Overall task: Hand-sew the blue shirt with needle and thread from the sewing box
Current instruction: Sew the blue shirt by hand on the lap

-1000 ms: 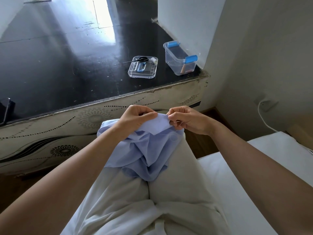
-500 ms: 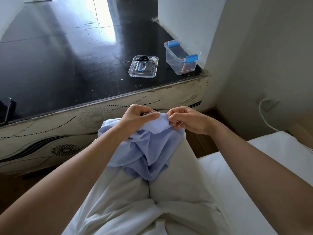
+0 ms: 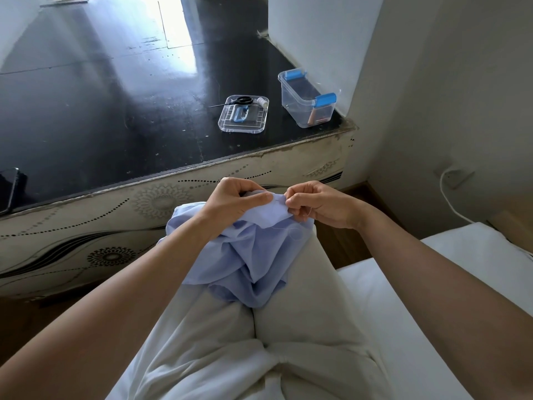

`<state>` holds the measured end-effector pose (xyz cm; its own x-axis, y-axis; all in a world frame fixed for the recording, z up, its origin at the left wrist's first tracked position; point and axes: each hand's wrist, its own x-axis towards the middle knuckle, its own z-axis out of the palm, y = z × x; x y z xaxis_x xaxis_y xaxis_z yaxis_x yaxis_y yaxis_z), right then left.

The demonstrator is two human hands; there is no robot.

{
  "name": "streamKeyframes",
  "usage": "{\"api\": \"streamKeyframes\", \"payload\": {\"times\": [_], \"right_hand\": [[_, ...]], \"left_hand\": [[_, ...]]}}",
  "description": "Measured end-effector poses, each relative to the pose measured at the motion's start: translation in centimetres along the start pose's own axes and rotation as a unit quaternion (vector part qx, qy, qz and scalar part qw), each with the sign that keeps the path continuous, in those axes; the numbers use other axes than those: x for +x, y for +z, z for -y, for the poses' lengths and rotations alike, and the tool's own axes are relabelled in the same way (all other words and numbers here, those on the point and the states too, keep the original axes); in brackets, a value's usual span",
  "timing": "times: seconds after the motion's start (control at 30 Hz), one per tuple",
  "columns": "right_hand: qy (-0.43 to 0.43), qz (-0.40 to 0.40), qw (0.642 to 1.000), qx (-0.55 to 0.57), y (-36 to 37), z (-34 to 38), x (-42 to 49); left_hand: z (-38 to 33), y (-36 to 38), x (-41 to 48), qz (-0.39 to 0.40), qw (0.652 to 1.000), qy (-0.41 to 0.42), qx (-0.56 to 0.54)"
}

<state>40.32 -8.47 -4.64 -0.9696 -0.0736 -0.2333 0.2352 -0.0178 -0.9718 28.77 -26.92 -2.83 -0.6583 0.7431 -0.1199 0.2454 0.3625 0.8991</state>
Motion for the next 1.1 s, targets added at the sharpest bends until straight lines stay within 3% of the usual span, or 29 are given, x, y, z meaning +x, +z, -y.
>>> {"api": "streamKeyframes", "payload": {"times": [0.37,0.8,1.1], "right_hand": [[-0.015,-0.011,1.000,-0.020,0.29,0.07,-0.04],[-0.022,0.002,0.998,0.056,-0.04,-0.28,-0.30],[-0.044,0.027,0.996,0.079,0.07,-0.53,0.11]], "left_hand": [[-0.13,-0.01,0.11,-0.011,1.000,-0.010,-0.011],[-0.37,-0.51,-0.13,0.056,0.995,-0.054,-0.056],[0.15,-0.85,-0.03,0.108,0.978,-0.085,-0.157]]}}
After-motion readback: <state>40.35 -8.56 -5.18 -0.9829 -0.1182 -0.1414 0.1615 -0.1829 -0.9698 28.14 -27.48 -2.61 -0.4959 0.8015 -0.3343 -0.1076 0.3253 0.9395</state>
